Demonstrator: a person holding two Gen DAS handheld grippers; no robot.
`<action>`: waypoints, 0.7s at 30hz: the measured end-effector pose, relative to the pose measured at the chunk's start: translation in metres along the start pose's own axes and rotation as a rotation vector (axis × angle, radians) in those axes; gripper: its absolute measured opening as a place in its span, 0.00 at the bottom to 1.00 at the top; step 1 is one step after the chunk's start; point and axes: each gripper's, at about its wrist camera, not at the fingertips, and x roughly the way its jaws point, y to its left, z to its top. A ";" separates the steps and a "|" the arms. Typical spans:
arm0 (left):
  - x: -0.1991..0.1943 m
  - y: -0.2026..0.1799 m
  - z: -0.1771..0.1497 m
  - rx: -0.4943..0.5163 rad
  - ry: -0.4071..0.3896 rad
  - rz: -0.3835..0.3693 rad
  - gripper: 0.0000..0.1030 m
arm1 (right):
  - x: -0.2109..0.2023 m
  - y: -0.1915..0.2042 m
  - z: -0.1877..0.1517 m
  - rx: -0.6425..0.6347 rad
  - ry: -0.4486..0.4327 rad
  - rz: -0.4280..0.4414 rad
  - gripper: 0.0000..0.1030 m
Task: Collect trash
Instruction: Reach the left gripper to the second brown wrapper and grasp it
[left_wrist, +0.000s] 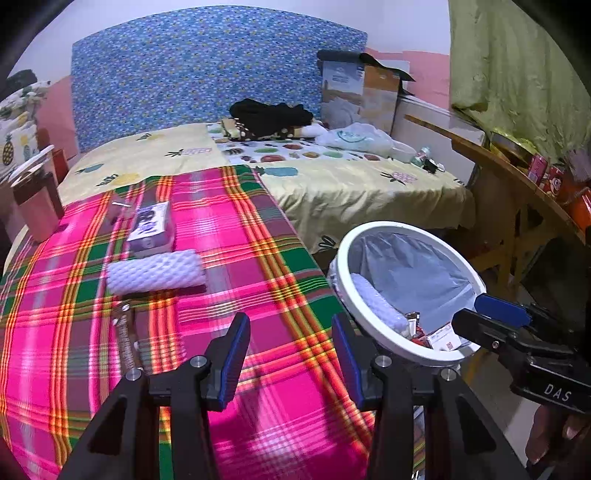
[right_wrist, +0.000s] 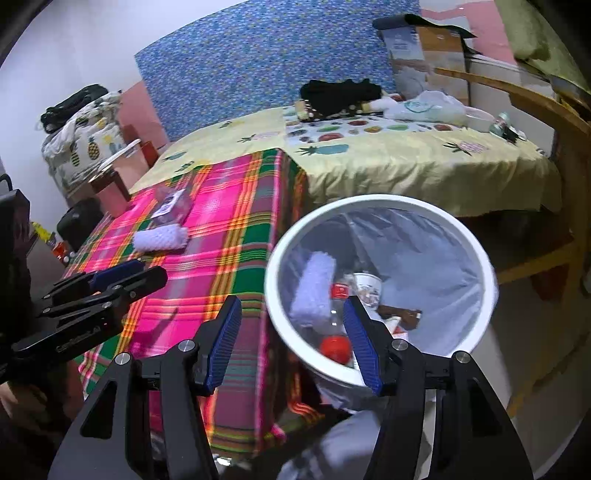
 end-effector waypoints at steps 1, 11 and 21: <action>-0.002 0.003 -0.001 -0.005 -0.003 0.002 0.45 | 0.000 0.002 0.000 -0.006 0.001 0.005 0.57; -0.013 0.029 -0.007 -0.064 -0.012 0.031 0.45 | 0.008 0.027 0.001 -0.064 0.018 0.038 0.57; -0.017 0.075 -0.024 -0.144 -0.012 0.114 0.45 | 0.014 0.050 0.003 -0.123 0.025 0.077 0.51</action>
